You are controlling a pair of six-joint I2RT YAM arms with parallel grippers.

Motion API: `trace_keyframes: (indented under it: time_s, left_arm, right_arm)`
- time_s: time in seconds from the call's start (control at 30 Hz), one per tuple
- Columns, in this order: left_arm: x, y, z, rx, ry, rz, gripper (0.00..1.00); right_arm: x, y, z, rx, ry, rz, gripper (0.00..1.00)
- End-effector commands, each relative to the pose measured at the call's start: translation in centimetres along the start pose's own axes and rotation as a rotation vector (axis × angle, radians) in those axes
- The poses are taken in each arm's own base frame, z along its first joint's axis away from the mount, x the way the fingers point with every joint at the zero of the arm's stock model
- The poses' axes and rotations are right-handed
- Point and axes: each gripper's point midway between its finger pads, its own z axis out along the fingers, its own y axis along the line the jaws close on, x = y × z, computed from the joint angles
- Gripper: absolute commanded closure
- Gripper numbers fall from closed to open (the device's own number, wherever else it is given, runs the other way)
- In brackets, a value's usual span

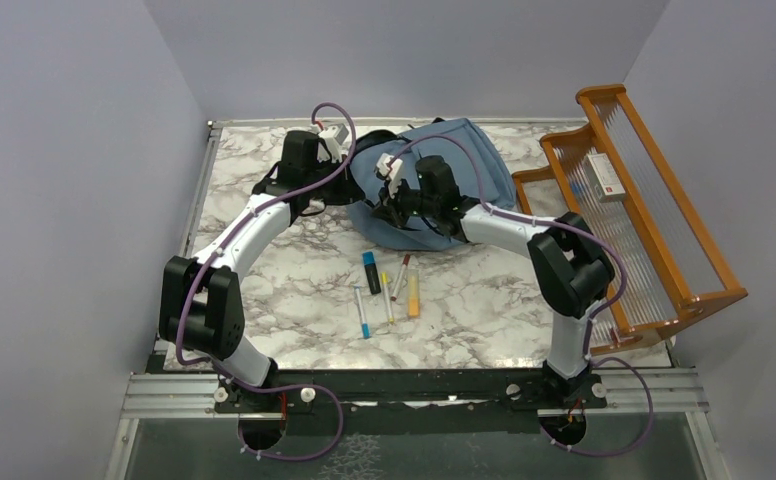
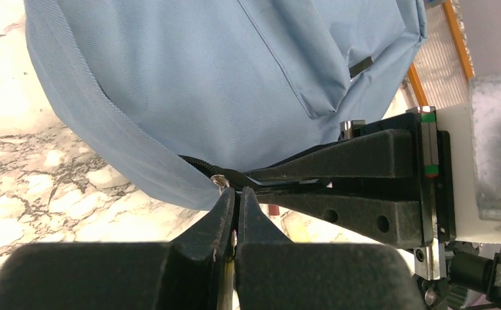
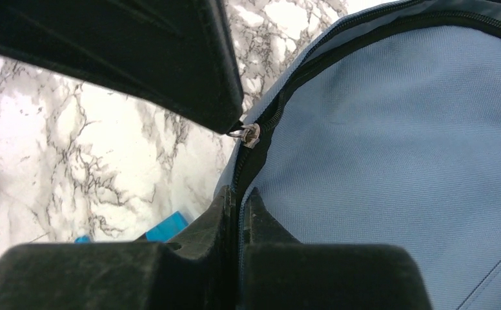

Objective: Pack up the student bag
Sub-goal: Zip the student bag at the center of the board.

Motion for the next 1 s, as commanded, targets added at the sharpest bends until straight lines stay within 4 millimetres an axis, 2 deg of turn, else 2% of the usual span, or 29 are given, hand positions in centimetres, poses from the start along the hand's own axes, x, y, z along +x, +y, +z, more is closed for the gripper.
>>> trace_keyframes:
  time_s: [0.0,0.23,0.57,0.97]
  left_arm:
    - [-2.0,-0.6,-0.8,-0.029,-0.048,0.028,1.0]
    - [-3.9,1.1,-0.6,-0.118,-0.086,0.022,1.0]
    - [-7.6,5.9,0.3,-0.232,-0.136,-0.024,1.0]
    - [-12.2,9.9,-0.2,-0.302,-0.213,-0.027,1.0]
  right_arm:
    - [-1.1,2.9,-1.3,-0.119,-0.007,-0.034,0.99]
    - [0.4,5.1,-3.8,-0.197,0.068,-0.063,1.0]
    - [1.2,5.7,-6.9,-0.176,0.158,-0.102,0.99]
    - [0.8,6.4,-10.0,-0.143,0.201,-0.106,0.99]
